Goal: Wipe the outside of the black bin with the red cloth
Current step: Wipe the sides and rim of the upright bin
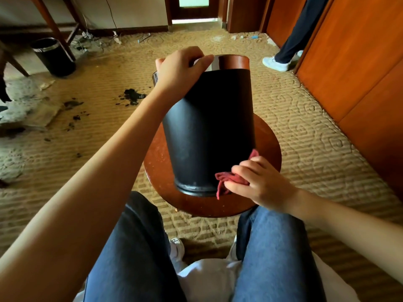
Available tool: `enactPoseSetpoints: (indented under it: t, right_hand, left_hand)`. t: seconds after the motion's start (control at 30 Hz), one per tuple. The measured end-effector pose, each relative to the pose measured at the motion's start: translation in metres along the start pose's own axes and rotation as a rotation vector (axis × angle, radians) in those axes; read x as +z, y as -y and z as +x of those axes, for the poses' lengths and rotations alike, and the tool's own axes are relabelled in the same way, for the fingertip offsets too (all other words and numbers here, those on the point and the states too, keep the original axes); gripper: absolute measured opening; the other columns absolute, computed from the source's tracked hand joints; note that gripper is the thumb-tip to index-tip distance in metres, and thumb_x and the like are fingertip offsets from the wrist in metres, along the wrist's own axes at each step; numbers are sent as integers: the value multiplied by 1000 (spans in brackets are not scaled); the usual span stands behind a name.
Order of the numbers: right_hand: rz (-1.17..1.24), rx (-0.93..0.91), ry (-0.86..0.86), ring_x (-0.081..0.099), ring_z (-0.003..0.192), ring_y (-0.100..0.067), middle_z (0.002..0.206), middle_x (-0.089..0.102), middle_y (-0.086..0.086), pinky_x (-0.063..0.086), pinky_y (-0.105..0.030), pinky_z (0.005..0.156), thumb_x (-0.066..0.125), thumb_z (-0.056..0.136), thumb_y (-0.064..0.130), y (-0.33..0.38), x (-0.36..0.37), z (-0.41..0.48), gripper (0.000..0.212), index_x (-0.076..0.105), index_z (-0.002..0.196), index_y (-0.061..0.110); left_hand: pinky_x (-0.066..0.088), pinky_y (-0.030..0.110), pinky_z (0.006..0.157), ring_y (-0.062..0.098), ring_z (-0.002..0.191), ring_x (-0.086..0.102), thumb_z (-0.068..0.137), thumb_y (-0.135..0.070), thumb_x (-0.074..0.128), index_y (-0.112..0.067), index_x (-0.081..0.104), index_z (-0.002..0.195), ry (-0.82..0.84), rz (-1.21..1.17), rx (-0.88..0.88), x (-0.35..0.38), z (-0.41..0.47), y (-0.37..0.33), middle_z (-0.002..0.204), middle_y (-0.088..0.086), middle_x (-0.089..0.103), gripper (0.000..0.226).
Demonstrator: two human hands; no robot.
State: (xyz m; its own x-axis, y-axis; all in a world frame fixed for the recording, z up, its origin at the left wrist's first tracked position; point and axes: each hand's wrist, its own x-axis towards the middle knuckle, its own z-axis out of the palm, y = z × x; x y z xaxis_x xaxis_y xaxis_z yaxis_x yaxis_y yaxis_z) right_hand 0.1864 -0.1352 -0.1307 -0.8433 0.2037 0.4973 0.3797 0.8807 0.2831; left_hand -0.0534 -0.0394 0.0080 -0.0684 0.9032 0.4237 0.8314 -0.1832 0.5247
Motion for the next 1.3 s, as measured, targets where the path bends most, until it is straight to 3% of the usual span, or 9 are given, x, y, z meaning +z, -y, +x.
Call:
enactPoseSetpoints:
  t: [0.13, 0.33, 0.5, 0.67, 0.83, 0.9, 1.0, 1.17, 1.3]
  right_hand:
    - [-56, -68, -16, 49, 87, -24, 93, 61, -6, 40, -40, 81, 54, 93, 12, 29, 14, 55, 16, 67, 85, 16]
    - [-186, -247, 226, 56, 85, -20, 91, 63, 1, 38, -41, 83, 63, 73, 15, 67, 59, 115, 12, 69, 66, 22]
    - [-82, -176, 80, 54, 87, -25, 95, 62, -5, 39, -42, 85, 53, 87, 7, 55, 43, 79, 18, 67, 80, 16]
    - [22, -87, 23, 59, 86, -25, 96, 65, -8, 43, -39, 79, 57, 95, 15, 20, 12, 36, 13, 69, 92, 17]
    - [65, 40, -7, 51, 91, -26, 102, 54, -11, 44, -37, 78, 47, 96, 12, -14, 6, 2, 15, 56, 107, 16]
    - [59, 115, -49, 53, 89, -28, 99, 57, -14, 48, -40, 76, 53, 91, 8, -30, 2, 11, 19, 54, 108, 16]
    - [53, 230, -153, 53, 85, -33, 96, 60, -20, 47, -41, 73, 56, 87, 7, -59, -5, 63, 24, 55, 110, 13]
    - [114, 535, -306, 54, 92, -37, 105, 58, -19, 46, -45, 78, 50, 89, 7, -91, -13, 131, 25, 64, 110, 8]
    - [93, 300, -247, 48, 93, -32, 108, 51, -13, 44, -43, 80, 63, 82, 4, -44, 14, 75, 29, 56, 107, 16]
  left_hand:
    - [21, 31, 84, 17, 92, 55, 96, -45, 47, -25, 55, 83, 0, 5, -20, 2, 3, -5, 82, -5, 56, 26]
    - [21, 31, 82, 9, 79, 44, 96, -46, 47, -24, 51, 79, -49, 14, -14, 9, -4, -13, 63, -11, 43, 28]
    - [20, 30, 84, 8, 81, 45, 96, -44, 47, -24, 52, 82, -43, -13, -30, 1, -6, 1, 64, -11, 43, 26]
    - [23, 32, 84, 8, 80, 46, 96, -42, 48, -21, 53, 81, -58, -55, -45, -6, -10, 14, 65, -9, 45, 27]
    - [37, 41, 88, 7, 69, 46, 89, -47, 50, -18, 56, 72, -30, -152, -74, -15, -12, 33, 65, -7, 49, 34]
    - [34, 42, 91, 13, 75, 50, 91, -46, 48, -12, 60, 77, -1, -120, -93, -19, -10, 28, 73, -1, 53, 39]
    - [19, 34, 85, 18, 84, 48, 96, -46, 43, -18, 58, 81, 9, 75, -84, -14, -3, 3, 81, -1, 55, 35]
    - [18, 33, 78, 15, 85, 47, 94, -52, 46, -20, 51, 80, -33, 112, -79, -2, -1, -6, 80, -5, 53, 35]
    - [19, 33, 80, 16, 85, 50, 93, -48, 46, -21, 49, 72, -81, 95, -139, -11, -2, 10, 72, -4, 50, 34]
